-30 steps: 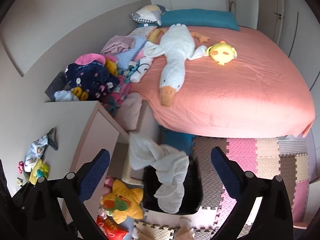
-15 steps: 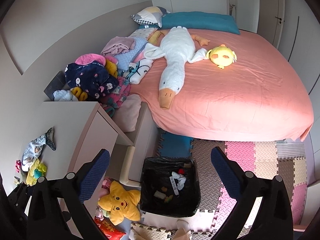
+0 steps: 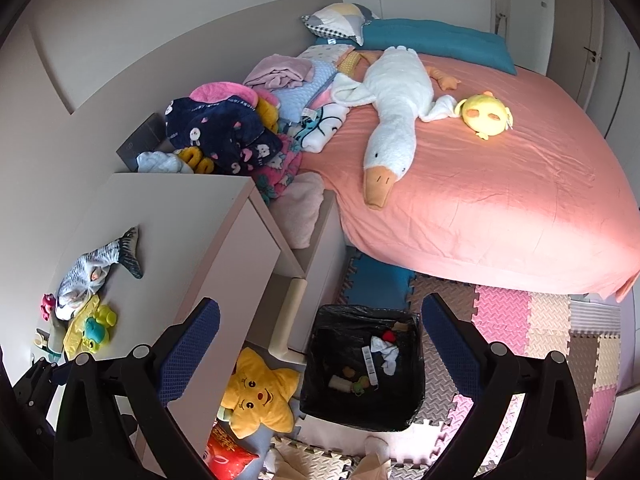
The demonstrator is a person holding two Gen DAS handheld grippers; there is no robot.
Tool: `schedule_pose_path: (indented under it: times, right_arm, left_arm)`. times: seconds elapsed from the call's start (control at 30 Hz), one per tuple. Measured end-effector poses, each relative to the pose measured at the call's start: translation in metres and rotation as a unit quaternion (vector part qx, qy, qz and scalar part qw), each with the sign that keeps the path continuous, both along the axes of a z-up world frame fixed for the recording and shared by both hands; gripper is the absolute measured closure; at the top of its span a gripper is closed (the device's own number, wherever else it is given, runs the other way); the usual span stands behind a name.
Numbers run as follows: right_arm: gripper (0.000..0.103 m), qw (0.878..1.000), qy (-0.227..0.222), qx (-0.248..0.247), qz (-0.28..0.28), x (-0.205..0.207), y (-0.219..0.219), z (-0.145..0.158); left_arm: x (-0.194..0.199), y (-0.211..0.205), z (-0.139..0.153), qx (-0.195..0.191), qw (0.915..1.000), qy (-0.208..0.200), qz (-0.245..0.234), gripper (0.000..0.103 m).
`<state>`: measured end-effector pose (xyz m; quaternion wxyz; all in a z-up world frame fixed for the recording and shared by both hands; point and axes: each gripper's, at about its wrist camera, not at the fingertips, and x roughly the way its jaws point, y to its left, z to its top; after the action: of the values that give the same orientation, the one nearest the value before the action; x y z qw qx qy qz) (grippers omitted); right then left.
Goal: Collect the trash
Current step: 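Move both tools back over the table toward the yellow strip and frog toy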
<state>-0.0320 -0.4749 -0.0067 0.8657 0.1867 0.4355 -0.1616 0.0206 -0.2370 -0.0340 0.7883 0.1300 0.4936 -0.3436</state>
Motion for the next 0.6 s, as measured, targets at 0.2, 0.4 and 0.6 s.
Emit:
schedule_pose_path:
  times: [0.2, 0.4, 0.6]
  right_arm:
    - [0.003, 1.0, 0.006, 0.002, 0.026, 0.018, 0.03, -0.004]
    - [0.003, 0.999, 0.011, 0.001, 0.053, 0.034, 0.059, -0.007]
    - [0.003, 0.997, 0.016, 0.011, 0.073, 0.047, 0.083, -0.009]
  left_arm:
    - [0.006, 0.033, -0.001, 0.003, 0.9996, -0.005, 0.026, 0.006]
    - [0.013, 0.066, -0.003, 0.013, 0.9985, -0.015, 0.052, 0.006]
    - [0.023, 0.099, -0.006, 0.017, 0.9968, -0.021, 0.075, 0.006]
